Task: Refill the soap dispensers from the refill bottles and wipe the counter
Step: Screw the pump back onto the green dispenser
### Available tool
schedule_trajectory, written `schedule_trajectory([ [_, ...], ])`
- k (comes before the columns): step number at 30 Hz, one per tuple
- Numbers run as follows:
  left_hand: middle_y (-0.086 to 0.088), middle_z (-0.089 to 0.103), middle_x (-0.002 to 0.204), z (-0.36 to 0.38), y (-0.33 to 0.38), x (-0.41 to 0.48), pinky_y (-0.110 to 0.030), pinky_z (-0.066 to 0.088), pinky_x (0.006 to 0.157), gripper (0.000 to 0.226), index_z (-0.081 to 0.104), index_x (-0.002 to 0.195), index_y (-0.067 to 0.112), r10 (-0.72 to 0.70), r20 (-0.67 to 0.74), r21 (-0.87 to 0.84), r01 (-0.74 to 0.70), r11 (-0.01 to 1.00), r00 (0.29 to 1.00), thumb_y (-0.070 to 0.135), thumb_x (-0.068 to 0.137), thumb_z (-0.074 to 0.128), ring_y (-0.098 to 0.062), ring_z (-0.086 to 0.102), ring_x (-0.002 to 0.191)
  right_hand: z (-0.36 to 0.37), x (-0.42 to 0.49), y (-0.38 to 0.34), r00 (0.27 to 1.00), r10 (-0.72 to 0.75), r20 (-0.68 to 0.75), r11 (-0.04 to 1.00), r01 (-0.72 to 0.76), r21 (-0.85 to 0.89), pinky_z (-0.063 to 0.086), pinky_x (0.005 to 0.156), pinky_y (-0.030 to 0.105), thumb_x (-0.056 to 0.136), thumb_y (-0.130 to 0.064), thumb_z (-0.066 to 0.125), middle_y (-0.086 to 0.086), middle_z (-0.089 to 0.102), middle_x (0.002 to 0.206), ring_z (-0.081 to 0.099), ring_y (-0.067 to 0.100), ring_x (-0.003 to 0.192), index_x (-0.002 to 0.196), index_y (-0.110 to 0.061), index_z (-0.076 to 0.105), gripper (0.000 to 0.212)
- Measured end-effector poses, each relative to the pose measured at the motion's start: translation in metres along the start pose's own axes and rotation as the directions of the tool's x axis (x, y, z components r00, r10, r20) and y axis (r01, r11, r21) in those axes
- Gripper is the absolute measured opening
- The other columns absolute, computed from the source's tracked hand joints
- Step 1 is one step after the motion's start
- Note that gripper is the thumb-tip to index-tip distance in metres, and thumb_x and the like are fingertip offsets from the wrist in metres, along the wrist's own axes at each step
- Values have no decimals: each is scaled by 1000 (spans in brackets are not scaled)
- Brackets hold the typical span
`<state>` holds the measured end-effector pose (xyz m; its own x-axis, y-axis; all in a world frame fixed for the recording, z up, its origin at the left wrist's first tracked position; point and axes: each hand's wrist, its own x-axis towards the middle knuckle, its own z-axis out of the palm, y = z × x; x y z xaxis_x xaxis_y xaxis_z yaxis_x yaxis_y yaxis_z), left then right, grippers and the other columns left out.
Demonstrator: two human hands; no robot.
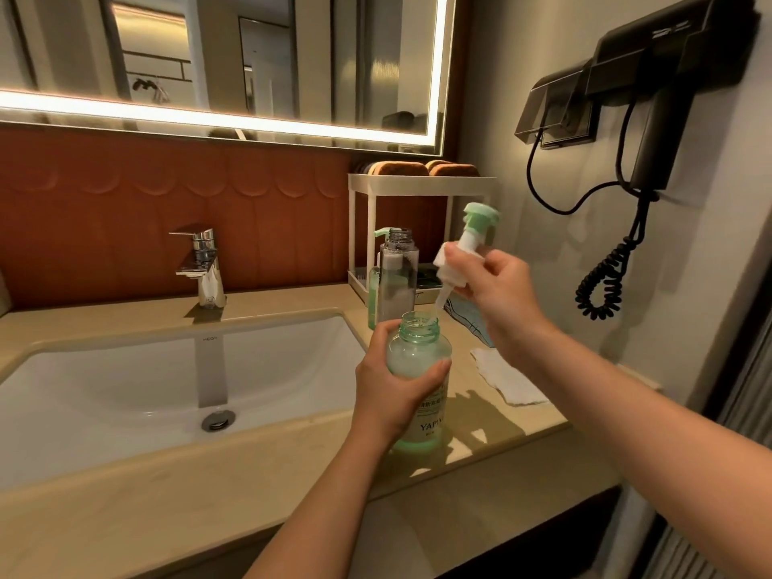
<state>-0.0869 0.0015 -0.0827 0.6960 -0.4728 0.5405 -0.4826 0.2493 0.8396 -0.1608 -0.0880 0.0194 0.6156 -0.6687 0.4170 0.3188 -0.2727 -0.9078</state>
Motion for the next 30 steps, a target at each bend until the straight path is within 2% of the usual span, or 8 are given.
schedule_trajectory([
  [6,16,62,90,-1,0,0,-10,47,63,48,47,95,39,-8,12,13,8,1000,1000,41,54,74,6,60,77,6,-13,10,968,-86,237,978,127,-163,50,69,11,85,-21,63,-11,67,93,63,-1,83,101,-27,61,16],
  [11,18,60,92,-1,-2,0,-9,47,66,50,47,101,35,-9,16,22,9,1000,1000,24,66,81,3,59,81,4,-11,11,944,-117,307,959,188,-212,48,68,6,87,-26,61,-18,65,91,61,-12,79,93,-35,61,11],
  [16,17,58,96,0,0,2,-16,47,72,56,46,109,30,-23,12,14,23,1000,1000,33,62,77,-3,58,89,5,-11,12,939,-118,322,956,195,-218,46,66,4,86,-28,61,-21,64,89,60,-14,79,91,-38,59,12],
  [18,19,57,96,0,1,0,-14,46,71,55,45,108,30,-22,17,15,22,1000,1000,27,66,80,-2,57,88,3,-11,12,941,-112,320,958,187,-216,47,67,7,85,-28,61,-21,64,90,60,-12,81,92,-37,59,12],
  [22,17,57,93,-2,0,-1,-15,47,70,53,44,104,34,-12,29,14,12,1000,1000,27,65,79,-3,58,86,-4,-15,18,924,-36,382,935,165,-313,49,86,24,85,-30,61,-11,67,104,61,5,100,111,-23,64,27],
  [26,16,56,93,-1,1,0,-18,49,74,50,43,97,38,-2,34,4,2,1000,999,17,70,79,-4,58,87,-5,-16,23,921,-13,390,897,183,-402,46,97,36,86,-35,60,-9,65,115,57,10,112,118,-23,64,34],
  [28,17,57,92,-1,2,-1,-15,49,71,50,44,95,39,1,32,-5,-1,1000,999,22,66,81,0,58,84,-8,-12,16,901,17,433,884,189,-428,47,94,27,87,-32,60,-11,66,113,58,6,109,116,-23,65,31],
  [30,17,57,92,-2,1,-1,-15,48,71,50,44,95,39,-1,26,-6,1,1000,1000,27,64,81,0,58,84,-12,-8,6,873,43,485,852,222,-474,47,79,13,88,-25,60,-11,68,107,60,-3,98,115,-21,66,27],
])
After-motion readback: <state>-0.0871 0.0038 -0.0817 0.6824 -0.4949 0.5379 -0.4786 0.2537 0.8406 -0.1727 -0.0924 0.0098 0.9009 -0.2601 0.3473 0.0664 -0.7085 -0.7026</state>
